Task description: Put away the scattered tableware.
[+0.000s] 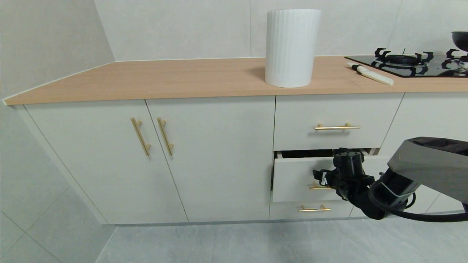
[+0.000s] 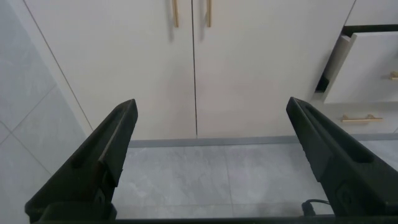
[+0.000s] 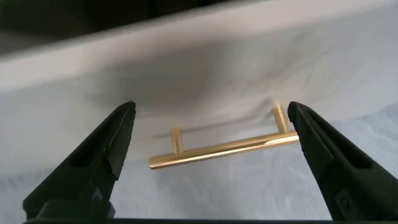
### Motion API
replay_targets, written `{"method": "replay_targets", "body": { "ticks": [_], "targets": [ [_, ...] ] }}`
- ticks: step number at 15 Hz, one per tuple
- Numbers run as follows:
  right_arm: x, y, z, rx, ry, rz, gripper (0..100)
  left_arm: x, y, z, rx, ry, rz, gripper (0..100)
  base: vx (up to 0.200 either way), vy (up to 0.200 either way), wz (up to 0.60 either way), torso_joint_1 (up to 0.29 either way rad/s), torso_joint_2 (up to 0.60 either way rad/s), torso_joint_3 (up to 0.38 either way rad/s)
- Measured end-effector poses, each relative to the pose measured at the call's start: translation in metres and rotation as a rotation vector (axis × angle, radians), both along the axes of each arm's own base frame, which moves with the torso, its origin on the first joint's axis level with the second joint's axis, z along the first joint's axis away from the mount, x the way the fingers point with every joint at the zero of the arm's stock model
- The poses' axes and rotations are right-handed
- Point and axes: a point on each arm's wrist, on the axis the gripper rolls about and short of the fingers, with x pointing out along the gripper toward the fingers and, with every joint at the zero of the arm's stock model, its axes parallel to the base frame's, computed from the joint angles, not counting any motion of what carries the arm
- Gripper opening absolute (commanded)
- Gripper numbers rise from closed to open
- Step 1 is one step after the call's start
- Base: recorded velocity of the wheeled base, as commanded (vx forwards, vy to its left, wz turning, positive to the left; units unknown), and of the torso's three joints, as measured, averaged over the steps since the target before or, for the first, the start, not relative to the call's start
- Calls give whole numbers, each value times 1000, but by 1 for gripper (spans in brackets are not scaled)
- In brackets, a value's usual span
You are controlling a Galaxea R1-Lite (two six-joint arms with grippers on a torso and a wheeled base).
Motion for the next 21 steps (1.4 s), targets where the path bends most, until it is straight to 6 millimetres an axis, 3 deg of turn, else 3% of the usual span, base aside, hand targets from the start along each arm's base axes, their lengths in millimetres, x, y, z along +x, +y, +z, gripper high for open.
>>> {"method": "replay_targets", "body": {
  "ticks": [12, 21],
  "targets": [
    [42, -8, -7, 74, -140, -129, 100, 0, 0, 0, 0, 0, 0, 100, 0, 0, 0, 0, 0, 0],
    [46, -12, -5, 70, -154, -156, 100, 0, 0, 0, 0, 0, 0, 100, 0, 0, 0, 0, 0, 0]
  ]
}}
